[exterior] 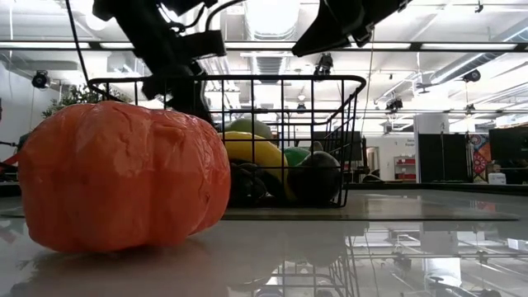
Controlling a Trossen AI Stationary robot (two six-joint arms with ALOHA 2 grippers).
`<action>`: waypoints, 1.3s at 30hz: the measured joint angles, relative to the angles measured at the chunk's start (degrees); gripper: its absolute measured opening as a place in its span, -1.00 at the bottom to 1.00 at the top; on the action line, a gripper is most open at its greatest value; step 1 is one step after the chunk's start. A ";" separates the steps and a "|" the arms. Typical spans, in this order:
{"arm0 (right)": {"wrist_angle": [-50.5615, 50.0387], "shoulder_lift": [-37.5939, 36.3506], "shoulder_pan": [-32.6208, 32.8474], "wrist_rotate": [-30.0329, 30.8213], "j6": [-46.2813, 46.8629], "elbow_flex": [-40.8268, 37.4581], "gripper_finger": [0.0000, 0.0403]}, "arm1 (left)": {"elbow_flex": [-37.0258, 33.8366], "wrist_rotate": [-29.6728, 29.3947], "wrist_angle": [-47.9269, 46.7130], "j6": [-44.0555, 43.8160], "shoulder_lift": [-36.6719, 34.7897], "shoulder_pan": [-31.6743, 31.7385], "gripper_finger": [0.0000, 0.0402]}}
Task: Build produce basket
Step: Put the green pear into the black wire basket
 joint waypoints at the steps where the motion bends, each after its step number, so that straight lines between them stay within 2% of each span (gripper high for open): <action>1: -0.04 0.00 0.00 0.00 0.10 -0.10 -0.66 | -0.01 -0.03 1.24 0.59 -0.08 0.02 -1.00; 4: -0.04 0.00 0.00 0.00 0.19 -0.35 -0.66 | -0.50 0.35 6.93 1.56 -0.32 0.05 -1.00; 6: -0.04 0.00 0.00 0.00 0.24 -0.46 -0.66 | -0.50 3.12 10.08 2.77 -0.01 0.17 -1.00; 9: -0.02 0.00 0.00 0.00 0.72 -0.57 -0.66 | -0.50 6.90 12.45 4.42 1.22 0.14 -1.00; 11: -0.03 0.00 0.00 0.00 0.81 -0.63 -0.66 | -0.57 7.23 12.35 5.43 1.57 0.13 -1.00; 16: 0.00 0.00 0.00 0.00 1.11 -0.93 -0.66 | -0.42 7.20 12.22 5.66 1.77 0.15 -1.00; 26: -0.04 0.02 0.00 0.01 1.11 -1.05 -0.66 | -0.45 4.93 3.66 5.53 -0.96 0.35 -1.00; 32: -0.04 0.02 0.00 0.00 1.11 -1.12 -0.66 | -1.42 4.66 4.64 5.50 0.78 2.74 -1.00; 39: -0.04 0.02 0.00 0.02 1.11 -1.24 -0.66 | -1.40 4.49 10.00 7.93 2.01 3.54 -1.00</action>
